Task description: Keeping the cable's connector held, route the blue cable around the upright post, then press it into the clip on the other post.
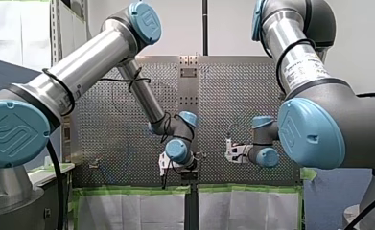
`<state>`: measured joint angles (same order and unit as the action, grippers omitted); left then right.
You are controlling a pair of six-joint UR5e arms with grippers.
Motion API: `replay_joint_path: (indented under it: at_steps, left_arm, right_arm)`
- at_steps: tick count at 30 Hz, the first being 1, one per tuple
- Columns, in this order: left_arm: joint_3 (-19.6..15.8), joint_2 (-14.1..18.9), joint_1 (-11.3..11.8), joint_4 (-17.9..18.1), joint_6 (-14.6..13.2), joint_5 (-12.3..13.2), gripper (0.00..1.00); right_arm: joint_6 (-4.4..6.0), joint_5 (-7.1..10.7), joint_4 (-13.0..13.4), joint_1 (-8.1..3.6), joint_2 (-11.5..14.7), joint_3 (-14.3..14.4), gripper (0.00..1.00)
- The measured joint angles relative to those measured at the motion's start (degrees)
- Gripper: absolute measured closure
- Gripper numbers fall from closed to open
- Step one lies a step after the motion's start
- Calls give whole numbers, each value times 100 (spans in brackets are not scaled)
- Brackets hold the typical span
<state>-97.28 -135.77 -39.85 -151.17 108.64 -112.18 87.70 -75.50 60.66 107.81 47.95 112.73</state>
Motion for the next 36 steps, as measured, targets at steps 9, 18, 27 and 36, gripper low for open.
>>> replay_joint_path:
  at_steps: [9,18,27,36]
  left_arm:
    - [-453,214,236,278,11,176,0]
    - [-525,236,313,281,19,186,0]
    - [-527,284,394,275,25,209,0]
    - [-528,611,446,-57,7,188,0]
  right_arm:
    - [88,-178,424,81,1,436,100]
    - [253,-239,874,139,-1,880,100]
    - [456,-233,1280,159,-79,1009,100]
    - [517,-172,1693,90,-509,1001,100]
